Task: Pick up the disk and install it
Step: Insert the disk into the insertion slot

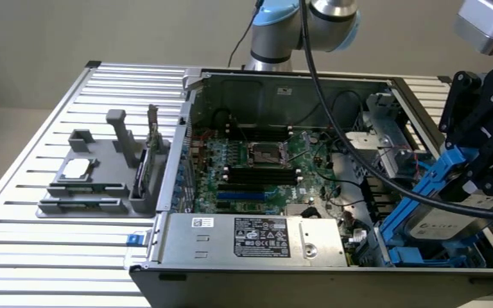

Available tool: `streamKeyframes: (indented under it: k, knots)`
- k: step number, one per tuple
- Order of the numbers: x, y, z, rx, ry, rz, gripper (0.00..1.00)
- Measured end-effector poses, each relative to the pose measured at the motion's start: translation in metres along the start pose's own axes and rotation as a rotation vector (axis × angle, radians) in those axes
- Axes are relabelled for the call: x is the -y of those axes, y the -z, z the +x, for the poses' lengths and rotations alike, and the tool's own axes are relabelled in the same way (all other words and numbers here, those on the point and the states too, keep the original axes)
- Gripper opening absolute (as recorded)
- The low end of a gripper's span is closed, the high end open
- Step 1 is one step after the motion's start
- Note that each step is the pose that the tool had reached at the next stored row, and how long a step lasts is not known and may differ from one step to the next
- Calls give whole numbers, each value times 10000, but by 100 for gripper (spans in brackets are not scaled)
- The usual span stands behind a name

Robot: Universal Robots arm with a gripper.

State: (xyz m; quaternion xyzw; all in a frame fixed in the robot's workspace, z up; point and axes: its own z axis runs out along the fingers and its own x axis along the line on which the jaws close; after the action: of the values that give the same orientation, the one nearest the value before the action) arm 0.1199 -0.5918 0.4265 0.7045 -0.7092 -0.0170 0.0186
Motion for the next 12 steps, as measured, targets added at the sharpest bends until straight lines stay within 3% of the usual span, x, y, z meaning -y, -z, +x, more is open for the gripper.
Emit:
streamKeyframes:
  k: [5,12]
  knots:
    - [2,-43,0,31,2,0,33]
    - [5,-100,-1,148,28,4,33]
